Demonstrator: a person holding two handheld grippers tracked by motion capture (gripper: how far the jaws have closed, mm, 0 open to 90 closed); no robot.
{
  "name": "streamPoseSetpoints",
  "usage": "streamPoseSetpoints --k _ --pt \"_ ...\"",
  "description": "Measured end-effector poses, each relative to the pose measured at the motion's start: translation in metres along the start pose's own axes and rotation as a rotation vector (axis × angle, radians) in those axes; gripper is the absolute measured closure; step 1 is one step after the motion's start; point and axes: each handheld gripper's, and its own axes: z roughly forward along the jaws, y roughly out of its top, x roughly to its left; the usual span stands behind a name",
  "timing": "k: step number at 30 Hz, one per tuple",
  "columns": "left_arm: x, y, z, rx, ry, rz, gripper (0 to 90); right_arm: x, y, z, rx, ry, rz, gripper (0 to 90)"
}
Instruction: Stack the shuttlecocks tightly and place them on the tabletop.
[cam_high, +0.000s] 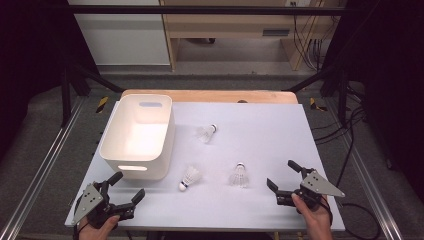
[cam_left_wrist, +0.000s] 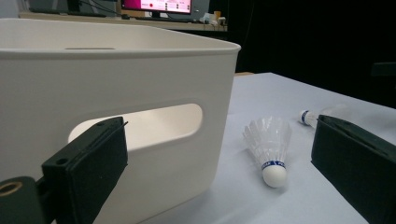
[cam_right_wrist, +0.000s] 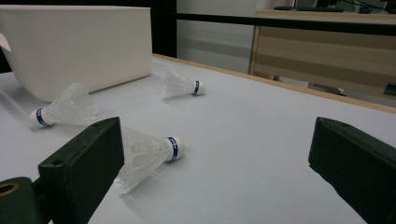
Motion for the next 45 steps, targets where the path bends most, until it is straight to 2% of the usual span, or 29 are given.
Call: streamPoseSetpoints --k 11,14,15,16,19,25,28,31,34,35,36,40,44,45 --pt "-0.018 0.002 0.003 0.063 -0.046 0.06 2.9 -0.001 -0.002 -0.001 0.019 -0.029 -0.006 3.5" --pt "-0.022 0.004 0.002 0.123 -0.049 0.116 3.0 -0.001 -0.002 -0.001 0.015 -0.032 -0.004 3.5" --pt "-0.023 0.004 0.002 0.14 -0.05 0.122 3.1 -0.001 -0.001 -0.001 0.014 -0.035 -0.003 3.5" --pt "-0.025 0.005 0.003 0.173 -0.046 0.117 3.1 -0.001 -0.002 -0.002 0.022 -0.04 -0.009 3.4" --pt "-0.031 0.008 0.007 0.196 -0.062 0.107 3.1 -0.001 -0.002 -0.002 0.027 -0.045 -0.009 3.4" --pt "-0.053 0.015 0.028 0.266 -0.061 0.148 3.9 -0.002 -0.002 -0.003 0.024 -0.042 -0.008 3.1" --pt "-0.07 0.019 0.04 0.299 -0.079 0.174 4.0 -0.003 -0.001 -0.004 0.021 -0.045 0.0 2.8" --pt "-0.083 0.022 0.054 0.331 -0.072 0.172 3.9 -0.002 -0.001 -0.004 0.025 -0.04 0.0 2.7" --pt "-0.092 0.022 0.068 0.391 -0.08 0.212 4.0 -0.001 -0.001 -0.003 0.03 -0.042 -0.001 2.7" --pt "-0.096 0.021 0.076 0.431 -0.078 0.231 4.0 -0.001 -0.001 -0.003 0.03 -0.041 0.001 2.7" --pt "-0.096 0.021 0.076 0.431 -0.078 0.231 4.1 -0.001 -0.001 -0.003 0.03 -0.041 0.001 2.7" --pt "-0.102 0.018 0.093 0.481 -0.077 0.248 5.2 -0.001 -0.001 -0.003 0.031 -0.037 0.004 2.7" --pt "-0.102 0.014 0.109 0.524 -0.071 0.247 6.0 -0.001 -0.001 -0.002 0.037 -0.033 0.005 2.7" --pt "-0.102 0.013 0.113 0.528 -0.067 0.236 6.7 -0.001 -0.001 -0.002 0.037 -0.032 0.005 2.7"
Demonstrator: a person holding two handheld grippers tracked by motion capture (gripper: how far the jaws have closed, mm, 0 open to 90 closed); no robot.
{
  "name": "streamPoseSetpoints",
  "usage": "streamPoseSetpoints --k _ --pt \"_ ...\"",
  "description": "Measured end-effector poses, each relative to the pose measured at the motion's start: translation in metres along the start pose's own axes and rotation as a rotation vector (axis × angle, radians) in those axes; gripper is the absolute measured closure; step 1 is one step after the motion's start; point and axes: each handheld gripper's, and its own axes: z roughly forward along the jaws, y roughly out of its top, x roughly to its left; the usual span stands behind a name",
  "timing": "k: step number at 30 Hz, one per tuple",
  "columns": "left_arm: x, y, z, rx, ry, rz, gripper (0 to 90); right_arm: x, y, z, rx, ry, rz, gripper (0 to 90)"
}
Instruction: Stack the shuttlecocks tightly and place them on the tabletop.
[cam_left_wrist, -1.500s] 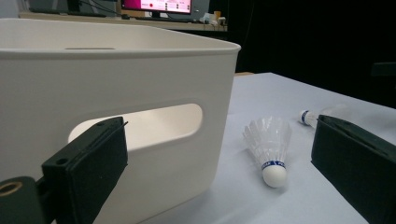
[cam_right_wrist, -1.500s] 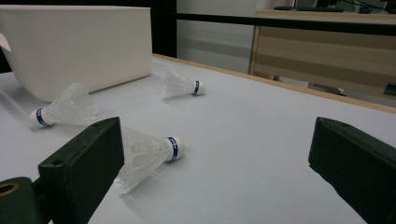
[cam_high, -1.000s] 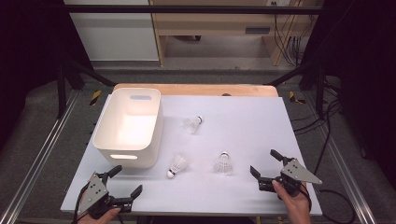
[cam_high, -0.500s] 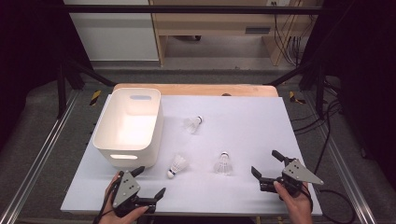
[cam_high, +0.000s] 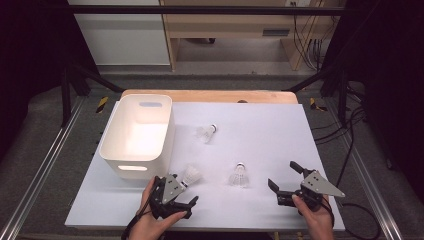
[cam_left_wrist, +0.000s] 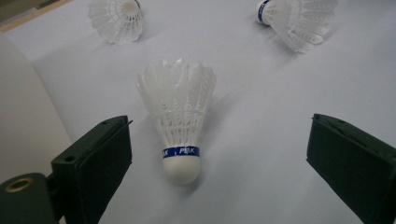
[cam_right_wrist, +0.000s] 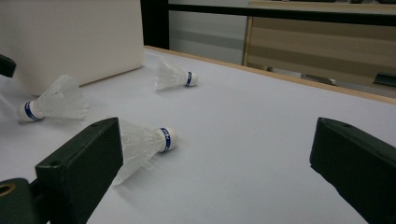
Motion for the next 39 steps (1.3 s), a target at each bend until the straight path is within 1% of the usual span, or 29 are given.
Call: streamPoseSetpoints --k 2,3,4,6,7,8,9,11,12,13,14,15,18,20,21,23,26,27,28,29,30,32,34,36,38,39 --pt "0.001 0.003 0.01 0.001 -0.005 -0.019 8.2 0.0 0.0 0.0 -0.001 0.003 -0.002 2.7" --pt "0.002 0.005 0.014 -0.004 -0.003 -0.037 9.8 0.0 0.0 0.0 -0.001 0.003 -0.002 2.7" --pt "0.002 0.008 0.02 0.002 0.003 -0.042 11.1 0.0 0.0 0.0 0.001 0.003 0.0 2.7" --pt "0.003 0.01 0.028 0.023 0.005 -0.048 11.0 -0.001 0.001 0.0 0.001 -0.005 -0.006 2.7" --pt "0.004 0.011 0.033 0.033 0.007 -0.047 11.0 -0.002 0.001 0.0 -0.004 -0.005 0.002 2.7" --pt "0.004 0.013 0.037 0.05 0.008 -0.036 11.0 -0.003 0.001 -0.001 -0.01 -0.005 0.007 2.7" --pt "0.004 0.013 0.039 0.056 0.012 -0.034 10.9 -0.004 0.001 -0.001 -0.008 -0.007 0.008 2.7" --pt "0.007 0.014 0.043 0.059 0.021 -0.058 11.0 -0.005 0.001 -0.001 -0.01 -0.003 0.01 2.7" --pt "0.009 0.014 0.045 0.06 0.019 -0.081 11.2 -0.005 0.001 -0.002 -0.009 -0.004 0.012 2.7" --pt "0.011 0.014 0.049 0.08 0.024 -0.105 12.7 -0.005 0.001 -0.001 -0.008 -0.001 0.007 2.9" --pt "0.011 0.014 0.049 0.08 0.024 -0.105 13.1 -0.005 0.001 -0.001 -0.008 -0.001 0.007 2.9" --pt "0.012 0.014 0.051 0.092 0.025 -0.099 13.5 -0.006 0.001 -0.001 -0.006 -0.006 0.011 2.9" --pt "0.013 0.014 0.057 0.126 0.009 -0.099 14.6 -0.007 0.001 -0.002 -0.01 -0.006 0.017 2.9" --pt "0.013 0.016 0.06 0.138 -0.025 -0.111 15.9 -0.008 0.001 -0.002 -0.012 -0.007 0.016 2.9" --pt "0.013 0.017 0.061 0.149 -0.046 -0.1 16.6 -0.008 0.001 -0.002 -0.011 -0.013 0.016 3.1" --pt "0.013 0.019 0.063 0.157 -0.057 -0.082 17.3 -0.008 0.001 -0.003 -0.011 -0.016 0.016 3.2" --pt "0.014 0.021 0.064 0.17 -0.092 -0.058 23.8 -0.008 0.001 -0.003 -0.01 -0.018 0.021 3.2" --pt "0.015 0.022 0.064 0.174 -0.098 -0.055 25.0 -0.008 0.001 -0.003 -0.011 -0.017 0.021 3.2" --pt "0.015 0.023 0.064 0.176 -0.1 -0.051 29.5 -0.008 0.001 -0.003 -0.011 -0.016 0.02 3.2" --pt "0.016 0.023 0.064 0.178 -0.108 -0.037 32.1 -0.008 0.001 -0.003 -0.011 -0.015 0.021 3.2" --pt "0.016 0.024 0.064 0.176 -0.111 -0.034 35.4 -0.008 0.001 -0.003 -0.012 -0.014 0.022 3.2" --pt "0.017 0.025 0.063 0.177 -0.121 -0.03 39.2 -0.008 0.001 -0.003 -0.011 -0.014 0.023 3.2" --pt "0.017 0.026 0.062 0.169 -0.126 -0.016 43.1 -0.008 0.001 -0.002 -0.01 -0.013 0.021 3.2" --pt "0.016 0.029 0.062 0.151 -0.14 0.016 43.8 -0.008 0.001 -0.002 -0.01 -0.012 0.021 3.2" --pt "0.015 0.032 0.062 0.151 -0.139 0.043 45.6 -0.008 0.001 -0.002 -0.013 -0.009 0.017 3.2" --pt "0.014 0.035 0.063 0.147 -0.138 0.068 45.8 -0.008 0.001 -0.002 -0.013 -0.009 0.014 3.1"
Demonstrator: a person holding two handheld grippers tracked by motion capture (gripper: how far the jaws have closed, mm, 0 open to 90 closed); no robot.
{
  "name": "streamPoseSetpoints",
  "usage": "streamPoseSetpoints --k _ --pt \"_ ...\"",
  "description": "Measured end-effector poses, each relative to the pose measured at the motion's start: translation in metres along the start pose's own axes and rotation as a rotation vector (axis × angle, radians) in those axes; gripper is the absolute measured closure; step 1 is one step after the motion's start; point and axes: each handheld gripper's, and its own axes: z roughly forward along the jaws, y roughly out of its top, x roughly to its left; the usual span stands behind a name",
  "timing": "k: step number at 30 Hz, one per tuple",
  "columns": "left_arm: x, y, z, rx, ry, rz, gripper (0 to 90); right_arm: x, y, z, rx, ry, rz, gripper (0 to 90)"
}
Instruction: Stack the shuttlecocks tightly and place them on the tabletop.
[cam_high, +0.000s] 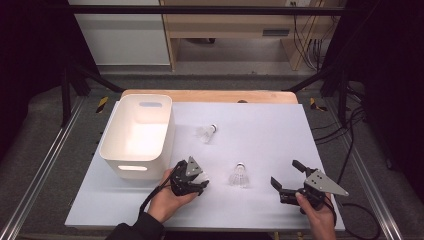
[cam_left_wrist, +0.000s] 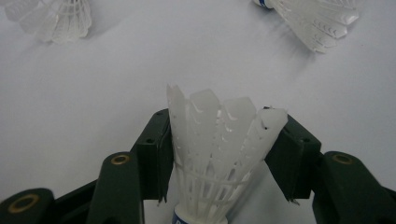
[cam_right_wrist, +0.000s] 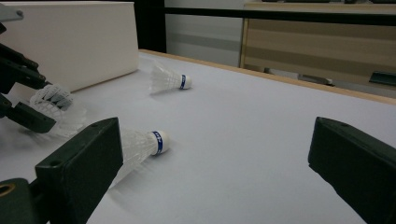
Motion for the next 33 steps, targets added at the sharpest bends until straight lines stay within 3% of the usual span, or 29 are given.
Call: streamPoseSetpoints --k 8,13,16,20,24,33 --pt "0.003 0.025 0.007 -0.004 0.032 0.144 46.3 0.002 0.0 0.001 0.007 0.004 -0.006 3.2" --pt "-0.001 0.026 0.013 0.009 -0.029 0.201 45.2 0.002 0.0 0.001 0.008 0.003 0.0 3.2" --pt "-0.006 0.025 0.014 0.004 -0.063 0.219 40.1 0.002 0.0 0.001 0.009 0.007 -0.001 3.2" --pt "-0.008 0.022 0.016 -0.014 -0.105 0.198 27.3 0.002 -0.001 0.002 0.012 0.009 -0.008 3.1" --pt "-0.008 0.022 0.018 -0.042 -0.11 0.171 15.4 0.003 -0.001 0.002 0.016 0.009 -0.009 3.0" --pt "-0.007 0.019 0.022 -0.094 -0.13 0.09 9.7 0.005 0.0 0.002 0.008 0.021 0.0 3.0"
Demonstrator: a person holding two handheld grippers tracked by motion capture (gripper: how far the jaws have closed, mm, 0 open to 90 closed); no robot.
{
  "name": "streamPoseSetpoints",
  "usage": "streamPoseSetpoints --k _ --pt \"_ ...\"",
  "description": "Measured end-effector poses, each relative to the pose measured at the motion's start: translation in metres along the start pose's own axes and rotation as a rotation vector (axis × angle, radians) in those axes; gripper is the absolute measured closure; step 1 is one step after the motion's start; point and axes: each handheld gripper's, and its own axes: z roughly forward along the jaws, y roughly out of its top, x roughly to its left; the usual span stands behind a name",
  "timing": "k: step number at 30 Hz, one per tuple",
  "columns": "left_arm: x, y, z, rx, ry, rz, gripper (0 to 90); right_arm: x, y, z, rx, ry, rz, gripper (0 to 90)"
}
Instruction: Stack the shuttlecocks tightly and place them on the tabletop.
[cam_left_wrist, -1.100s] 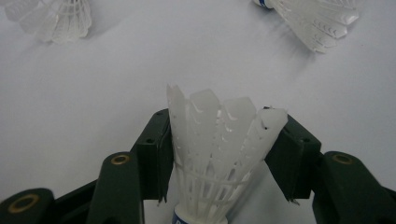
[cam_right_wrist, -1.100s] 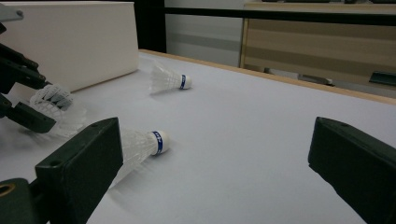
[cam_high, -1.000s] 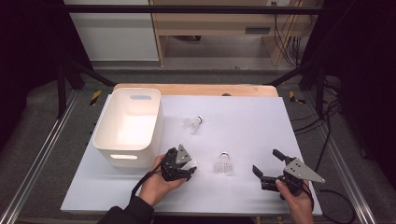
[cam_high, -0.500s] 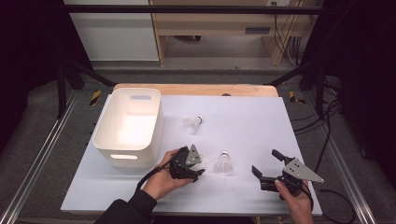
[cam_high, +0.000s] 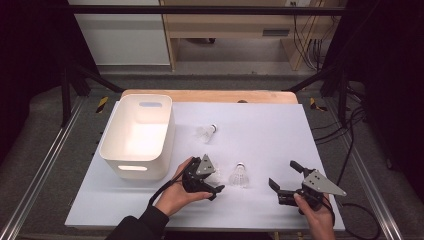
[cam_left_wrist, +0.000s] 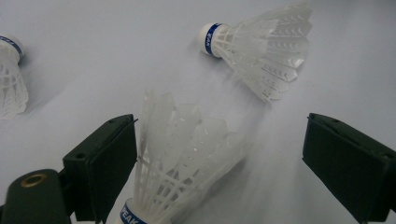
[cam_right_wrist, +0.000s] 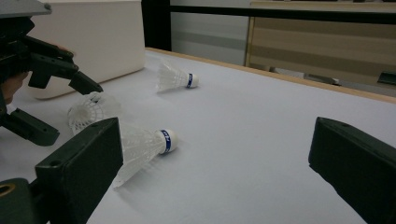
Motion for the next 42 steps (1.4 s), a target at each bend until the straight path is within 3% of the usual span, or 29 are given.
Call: streamPoseSetpoints --k 18,23,32,42 --pt "0.002 -0.002 0.0 -0.095 0.008 -0.08 7.1 0.0 0.0 0.0 0.004 -0.004 -0.007 3.0" --pt "0.001 -0.005 -0.006 -0.159 0.032 -0.103 6.5 0.0 0.0 0.0 0.01 -0.004 -0.007 3.0" --pt "-0.007 -0.017 -0.022 -0.334 0.052 -0.158 4.9 0.003 -0.001 0.001 0.031 -0.005 -0.022 3.1" --pt "-0.02 -0.036 -0.039 -0.435 0.078 -0.178 4.8 0.009 0.0 -0.002 0.088 -0.04 -0.023 3.9"
